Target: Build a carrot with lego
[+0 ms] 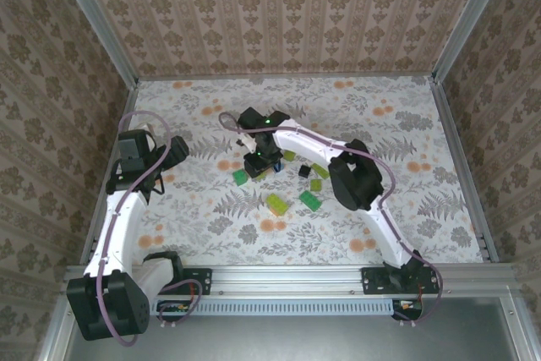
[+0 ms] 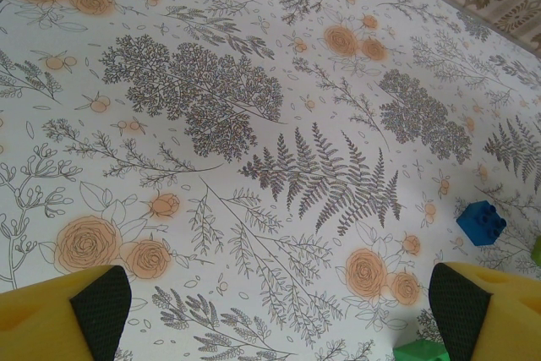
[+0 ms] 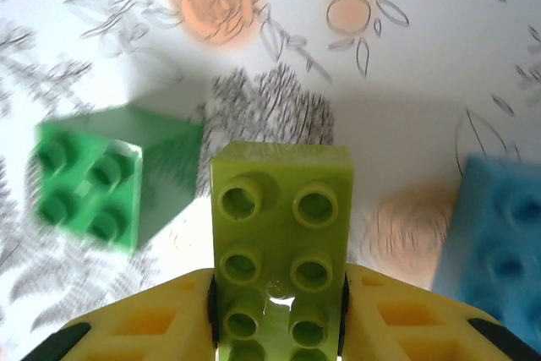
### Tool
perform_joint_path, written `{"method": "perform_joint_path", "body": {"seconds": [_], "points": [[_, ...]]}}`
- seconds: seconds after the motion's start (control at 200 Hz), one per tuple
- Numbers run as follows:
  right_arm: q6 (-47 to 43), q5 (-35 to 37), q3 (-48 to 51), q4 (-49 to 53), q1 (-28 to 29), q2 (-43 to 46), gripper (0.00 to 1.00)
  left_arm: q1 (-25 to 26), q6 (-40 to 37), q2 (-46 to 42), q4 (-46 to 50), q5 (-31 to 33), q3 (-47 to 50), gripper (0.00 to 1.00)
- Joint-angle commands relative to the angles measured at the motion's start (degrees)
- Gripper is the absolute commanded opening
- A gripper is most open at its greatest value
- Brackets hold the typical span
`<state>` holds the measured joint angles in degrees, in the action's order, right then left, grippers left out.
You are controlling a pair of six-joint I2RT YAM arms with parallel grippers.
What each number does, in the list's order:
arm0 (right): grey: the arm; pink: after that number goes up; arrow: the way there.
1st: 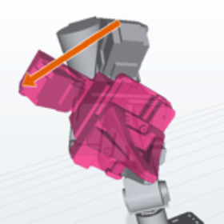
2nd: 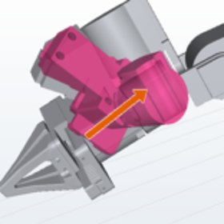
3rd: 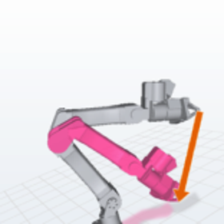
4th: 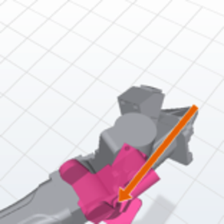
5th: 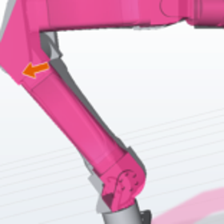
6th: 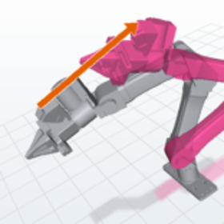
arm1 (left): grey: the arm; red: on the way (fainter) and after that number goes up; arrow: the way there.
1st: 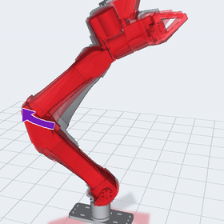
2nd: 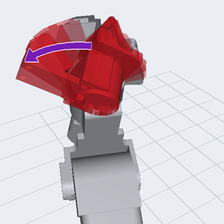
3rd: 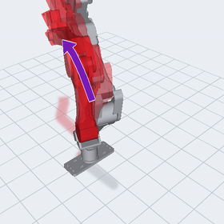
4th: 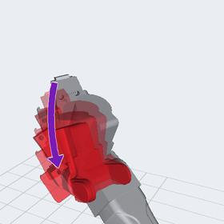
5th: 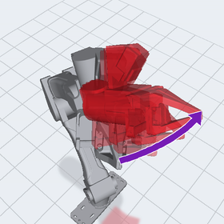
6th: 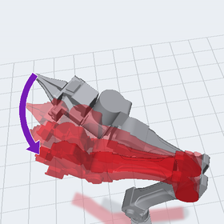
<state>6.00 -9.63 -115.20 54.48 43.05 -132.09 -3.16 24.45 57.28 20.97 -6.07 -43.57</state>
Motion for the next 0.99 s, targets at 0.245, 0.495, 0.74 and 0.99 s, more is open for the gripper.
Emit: {"method": "perform_joint_path", "body": {"seconds": [0.245, 0.495, 0.74, 0.99], "points": [[1.54, 2.92, 21.64, -3.54, 2.36, 22.90, 0.37, -0.10, 0.53, -0.32, -0.89, -0.35, 0.09, 0.94], [3.82, 3.23, 34.84, -7.86, 4.42, 32.20, 0.37, 0.08, 0.43, -0.15, -0.91, -0.28, 0.11, 0.94], [4.55, 2.70, 38.71, -10.18, 5.66, 32.97, 0.37, 0.24, 0.41, -0.24, -0.64, -0.18, 0.07, 0.94], [4.38, 2.51, 39.15, -10.42, 6.28, 31.53, 0.37, 0.21, 0.40, -0.24, -0.58, -0.05, 0.09, 0.94]]}}
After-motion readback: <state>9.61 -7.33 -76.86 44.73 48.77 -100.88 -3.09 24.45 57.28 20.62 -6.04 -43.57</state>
